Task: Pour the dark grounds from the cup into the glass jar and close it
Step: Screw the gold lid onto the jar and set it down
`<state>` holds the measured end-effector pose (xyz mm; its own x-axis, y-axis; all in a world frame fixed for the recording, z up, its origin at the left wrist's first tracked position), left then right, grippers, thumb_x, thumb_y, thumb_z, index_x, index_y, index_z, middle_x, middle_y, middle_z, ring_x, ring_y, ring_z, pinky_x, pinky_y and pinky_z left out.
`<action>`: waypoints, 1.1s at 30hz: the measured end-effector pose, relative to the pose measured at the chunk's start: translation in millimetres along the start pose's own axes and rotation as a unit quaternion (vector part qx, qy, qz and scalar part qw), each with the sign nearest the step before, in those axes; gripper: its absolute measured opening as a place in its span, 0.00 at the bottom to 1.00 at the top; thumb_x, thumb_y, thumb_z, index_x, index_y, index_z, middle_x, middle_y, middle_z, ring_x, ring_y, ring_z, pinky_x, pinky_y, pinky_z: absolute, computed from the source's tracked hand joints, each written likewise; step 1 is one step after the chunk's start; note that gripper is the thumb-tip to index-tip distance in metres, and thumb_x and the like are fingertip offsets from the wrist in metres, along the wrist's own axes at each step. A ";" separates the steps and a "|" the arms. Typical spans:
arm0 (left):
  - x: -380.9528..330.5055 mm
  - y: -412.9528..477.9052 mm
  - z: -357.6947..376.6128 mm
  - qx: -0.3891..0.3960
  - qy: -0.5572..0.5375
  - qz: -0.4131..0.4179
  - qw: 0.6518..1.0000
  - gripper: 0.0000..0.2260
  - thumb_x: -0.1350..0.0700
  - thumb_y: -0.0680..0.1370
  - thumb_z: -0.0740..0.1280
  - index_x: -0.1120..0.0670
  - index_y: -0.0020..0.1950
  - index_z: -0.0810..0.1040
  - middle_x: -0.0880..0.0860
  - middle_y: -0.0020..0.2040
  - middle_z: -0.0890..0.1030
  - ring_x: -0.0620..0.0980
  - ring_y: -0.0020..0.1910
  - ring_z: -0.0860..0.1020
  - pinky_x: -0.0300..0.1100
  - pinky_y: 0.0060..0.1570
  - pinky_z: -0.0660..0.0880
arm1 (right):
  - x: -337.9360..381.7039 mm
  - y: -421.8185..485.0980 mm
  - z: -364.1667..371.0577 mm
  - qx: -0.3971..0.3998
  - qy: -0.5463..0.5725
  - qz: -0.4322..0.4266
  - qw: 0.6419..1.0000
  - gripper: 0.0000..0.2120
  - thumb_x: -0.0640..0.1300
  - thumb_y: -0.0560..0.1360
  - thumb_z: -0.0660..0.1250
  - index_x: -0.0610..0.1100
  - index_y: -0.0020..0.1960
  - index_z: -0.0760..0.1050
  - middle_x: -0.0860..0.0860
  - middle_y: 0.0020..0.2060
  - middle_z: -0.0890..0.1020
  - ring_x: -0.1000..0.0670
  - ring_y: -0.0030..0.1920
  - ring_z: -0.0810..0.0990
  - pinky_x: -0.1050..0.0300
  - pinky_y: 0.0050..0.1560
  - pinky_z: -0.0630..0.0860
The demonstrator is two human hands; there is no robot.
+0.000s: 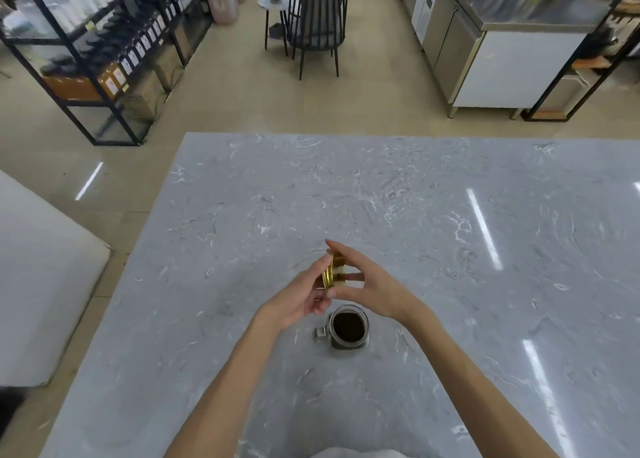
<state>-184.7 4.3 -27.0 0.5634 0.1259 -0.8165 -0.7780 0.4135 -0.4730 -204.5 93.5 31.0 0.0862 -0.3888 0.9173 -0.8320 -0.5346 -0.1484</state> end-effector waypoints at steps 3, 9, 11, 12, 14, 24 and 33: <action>1.1 -19.7 9.4 -0.005 0.011 0.000 1.000 0.40 0.27 0.73 0.59 0.61 0.66 0.73 0.49 0.30 0.71 0.46 0.28 0.69 0.39 0.29 0.65 | 18.0 -12.3 5.6 -0.009 -0.055 -0.033 0.998 0.38 0.48 0.74 0.76 0.52 0.78 0.62 0.54 0.70 0.72 0.55 0.68 0.72 0.56 0.69 0.72; -7.5 -38.6 -2.6 -0.128 0.123 0.061 0.982 0.29 0.32 0.81 0.52 0.52 0.67 0.74 0.54 0.31 0.82 0.48 0.27 0.77 0.39 0.29 0.73 | 10.1 -35.5 -9.7 -0.085 0.041 -0.021 0.995 0.32 0.49 0.72 0.77 0.55 0.73 0.69 0.56 0.61 0.78 0.56 0.61 0.79 0.63 0.58 0.79; -10.7 -50.0 -23.5 -0.204 0.142 0.111 0.962 0.21 0.48 0.86 0.55 0.50 0.80 0.60 0.55 0.36 0.86 0.49 0.33 0.81 0.41 0.35 0.75 | -15.1 -49.6 -23.5 -0.134 0.208 0.027 0.969 0.28 0.47 0.73 0.77 0.56 0.70 0.72 0.50 0.59 0.81 0.50 0.59 0.83 0.57 0.56 0.81; -8.1 -54.6 -30.2 -0.212 0.162 0.123 0.956 0.25 0.55 0.86 0.57 0.45 0.82 0.52 0.54 0.45 0.87 0.48 0.43 0.84 0.42 0.43 0.77 | -29.2 -57.5 -26.3 -0.149 0.270 0.050 0.950 0.27 0.48 0.74 0.76 0.57 0.70 0.72 0.48 0.60 0.81 0.48 0.59 0.83 0.55 0.56 0.82; 11.5 -55.9 -26.3 -0.147 0.255 0.110 0.949 0.42 0.59 0.82 0.65 0.33 0.79 0.39 0.50 0.72 0.75 0.48 0.71 0.72 0.48 0.67 0.71 | -48.6 -71.3 -30.0 -0.166 0.278 0.078 0.943 0.27 0.48 0.73 0.77 0.60 0.68 0.73 0.47 0.60 0.81 0.48 0.58 0.84 0.55 0.55 0.82; 71.4 -28.2 -24.6 -0.129 0.537 -0.025 0.833 0.58 0.25 0.65 0.69 0.47 0.82 0.41 0.51 0.79 0.28 0.55 0.72 0.22 0.68 0.71 0.29 | -16.9 -52.1 -11.3 0.005 -0.279 0.038 0.959 0.36 0.51 0.73 0.76 0.56 0.75 0.62 0.54 0.71 0.70 0.50 0.68 0.72 0.53 0.67 0.73; 69.0 -20.4 0.9 -0.045 0.382 0.089 0.919 0.48 0.46 0.68 0.81 0.42 0.80 0.56 0.50 0.80 0.62 0.51 0.79 0.59 0.54 0.78 0.57 | -3.8 -43.7 30.7 0.088 -0.413 -0.011 0.906 0.34 0.52 0.73 0.74 0.55 0.74 0.64 0.53 0.68 0.72 0.50 0.65 0.74 0.56 0.61 0.75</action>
<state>-129.7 5.5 -73.4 0.0932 -0.4992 -0.8615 -0.8784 0.3662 -0.3072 -151.7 95.3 22.6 0.5429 -0.7674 0.3413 -0.7315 -0.6317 -0.2567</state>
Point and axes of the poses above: each hand's wrist, its own y-axis towards the middle knuckle, its own z-axis out of the palm, x = y × z, the point moved 10 cm from there along y, towards the middle knuckle
